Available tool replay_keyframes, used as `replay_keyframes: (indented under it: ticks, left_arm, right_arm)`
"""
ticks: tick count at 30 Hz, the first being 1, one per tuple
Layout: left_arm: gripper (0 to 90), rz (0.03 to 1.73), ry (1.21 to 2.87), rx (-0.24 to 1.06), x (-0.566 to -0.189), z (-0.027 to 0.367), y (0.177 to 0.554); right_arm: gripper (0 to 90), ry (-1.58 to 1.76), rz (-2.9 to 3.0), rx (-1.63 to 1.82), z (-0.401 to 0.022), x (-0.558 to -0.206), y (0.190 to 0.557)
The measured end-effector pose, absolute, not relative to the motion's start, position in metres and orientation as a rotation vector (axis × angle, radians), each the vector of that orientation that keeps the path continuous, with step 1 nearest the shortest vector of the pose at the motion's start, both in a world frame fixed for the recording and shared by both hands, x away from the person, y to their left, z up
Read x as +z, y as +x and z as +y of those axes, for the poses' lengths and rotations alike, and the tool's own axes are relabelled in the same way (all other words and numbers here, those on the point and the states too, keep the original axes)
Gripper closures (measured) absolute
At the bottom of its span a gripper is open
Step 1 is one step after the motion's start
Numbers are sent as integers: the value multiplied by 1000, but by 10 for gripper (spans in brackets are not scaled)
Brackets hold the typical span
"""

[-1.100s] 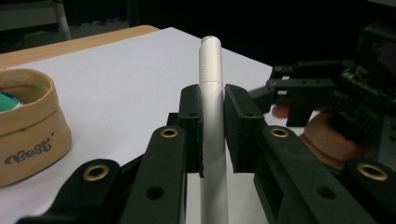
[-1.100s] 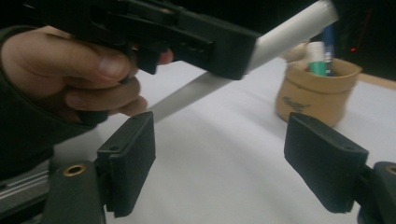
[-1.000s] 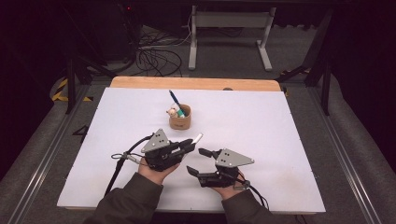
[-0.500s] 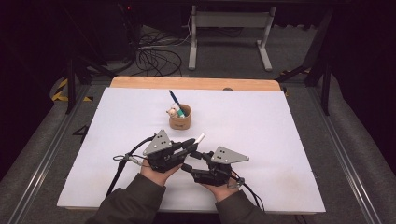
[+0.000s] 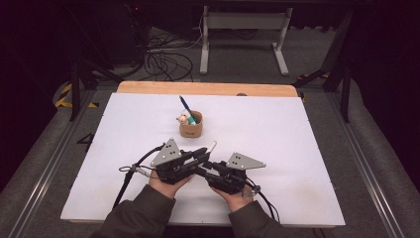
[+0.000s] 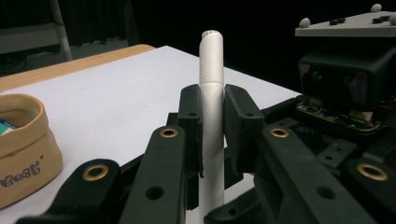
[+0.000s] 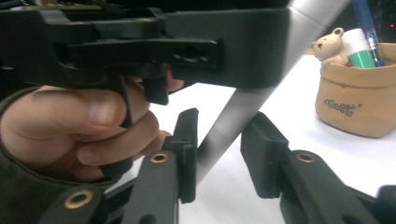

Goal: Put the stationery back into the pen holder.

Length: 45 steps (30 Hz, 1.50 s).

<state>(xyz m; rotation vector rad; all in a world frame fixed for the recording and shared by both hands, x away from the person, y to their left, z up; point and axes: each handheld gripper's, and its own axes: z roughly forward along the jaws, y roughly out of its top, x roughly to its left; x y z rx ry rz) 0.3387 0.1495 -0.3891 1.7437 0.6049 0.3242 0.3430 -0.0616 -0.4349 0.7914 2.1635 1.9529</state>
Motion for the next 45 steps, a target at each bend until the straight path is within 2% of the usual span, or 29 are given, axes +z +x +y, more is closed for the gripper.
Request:
replay_keyframes:
  ticks: [7, 14, 22, 32, 45]
  left_arm:
    - [771, 615, 1755, 332, -388, 154, 338]
    - [713, 636, 1791, 357, -390, 161, 340]
    - [582, 664, 1824, 394, -393, 176, 341]
    - [463, 683, 1848, 421, -399, 198, 340]
    - [371, 672, 1892, 467, -414, 213, 334]
  right_arm:
    - [788, 849, 2171, 1890, -65, -436, 347]
    - [791, 847, 2162, 1769, -68, -435, 349]
    - [791, 803, 2120, 1672, -77, -431, 350]
    - [791, 759, 2094, 1591, -85, -426, 351]
    - [791, 767, 2042, 1571, -101, -417, 356]
